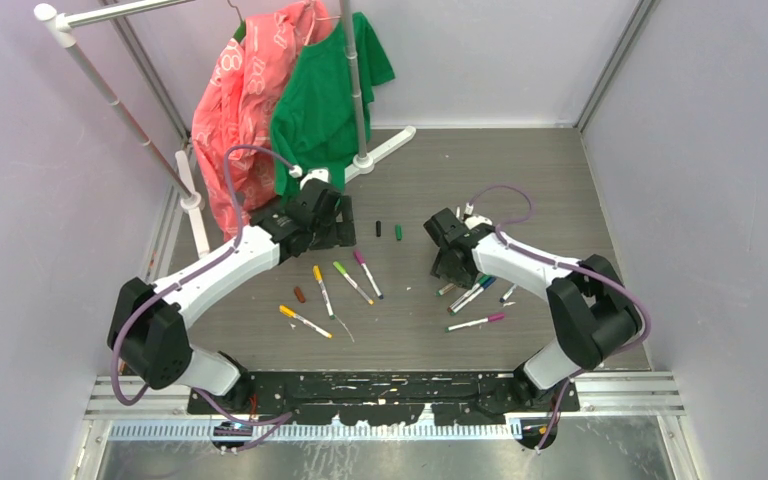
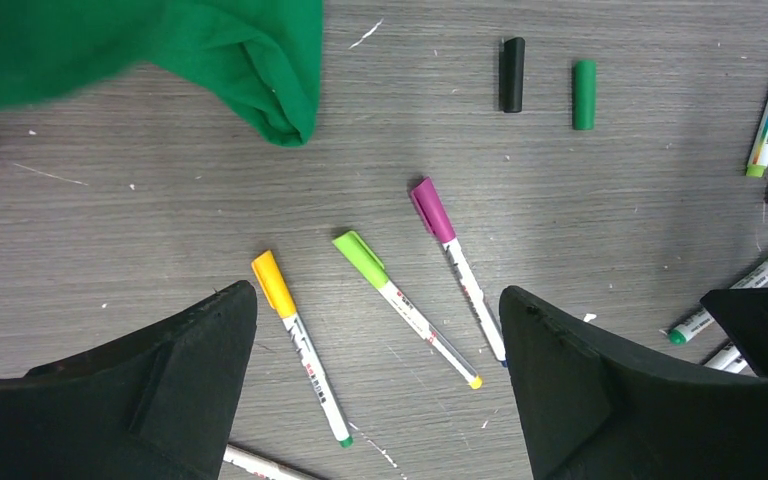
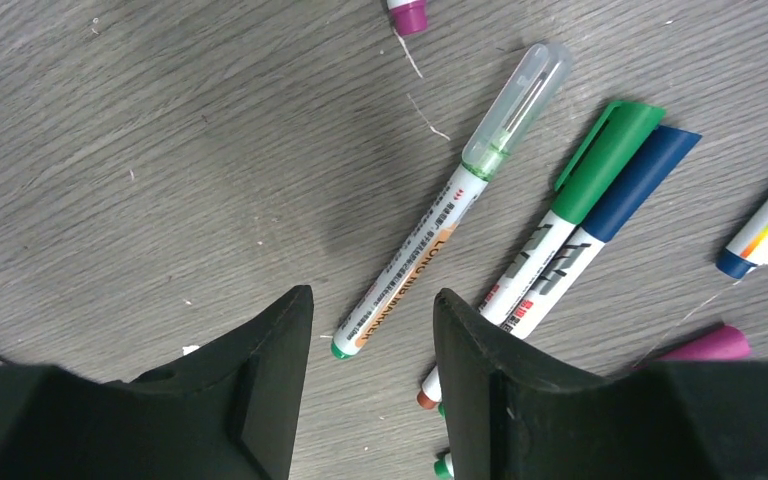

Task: Open the pen caps
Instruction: Pick up the pen from the center of the board.

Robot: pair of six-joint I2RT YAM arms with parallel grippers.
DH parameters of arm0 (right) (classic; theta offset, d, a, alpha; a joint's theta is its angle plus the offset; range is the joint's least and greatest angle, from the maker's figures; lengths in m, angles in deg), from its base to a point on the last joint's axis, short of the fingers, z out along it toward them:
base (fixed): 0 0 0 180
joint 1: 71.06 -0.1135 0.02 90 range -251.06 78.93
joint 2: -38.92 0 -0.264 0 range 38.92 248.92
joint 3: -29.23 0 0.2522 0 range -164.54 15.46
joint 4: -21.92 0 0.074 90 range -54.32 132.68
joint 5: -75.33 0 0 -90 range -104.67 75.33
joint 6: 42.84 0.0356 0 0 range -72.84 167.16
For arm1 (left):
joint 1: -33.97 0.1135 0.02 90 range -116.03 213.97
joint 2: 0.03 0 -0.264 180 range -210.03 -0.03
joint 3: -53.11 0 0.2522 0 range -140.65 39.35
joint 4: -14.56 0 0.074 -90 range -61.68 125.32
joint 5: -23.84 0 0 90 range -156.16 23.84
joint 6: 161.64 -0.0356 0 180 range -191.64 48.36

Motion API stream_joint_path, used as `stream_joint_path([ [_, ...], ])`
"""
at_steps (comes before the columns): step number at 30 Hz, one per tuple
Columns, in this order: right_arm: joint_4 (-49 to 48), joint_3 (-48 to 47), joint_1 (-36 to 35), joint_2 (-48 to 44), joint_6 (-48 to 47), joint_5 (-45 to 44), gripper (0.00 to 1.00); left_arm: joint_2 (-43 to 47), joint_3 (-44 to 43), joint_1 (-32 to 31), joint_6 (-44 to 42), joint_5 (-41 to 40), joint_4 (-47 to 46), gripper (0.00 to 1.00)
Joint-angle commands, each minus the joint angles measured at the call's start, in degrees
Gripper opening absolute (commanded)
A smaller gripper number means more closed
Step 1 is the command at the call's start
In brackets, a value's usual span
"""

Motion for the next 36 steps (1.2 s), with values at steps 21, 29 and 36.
stream_joint_path([
  [21, -4.0, 3.8, -0.3, 2.1, 1.6, 1.5, 0.01, 2.3, -2.8, -0.3, -2.7, -1.1, -0.2, 0.95],
  [29, -6.3, -1.5, -2.3, -5.2, -12.8, 10.4, 0.01, -0.8, -6.0, -0.2, 2.8, 5.1, 2.2, 0.97],
  [36, -5.1, -6.3, -2.8, -5.9, -17.7, 20.2, 0.01, -5.4, -10.8, -0.3, 8.4, 12.3, 4.8, 0.97],
])
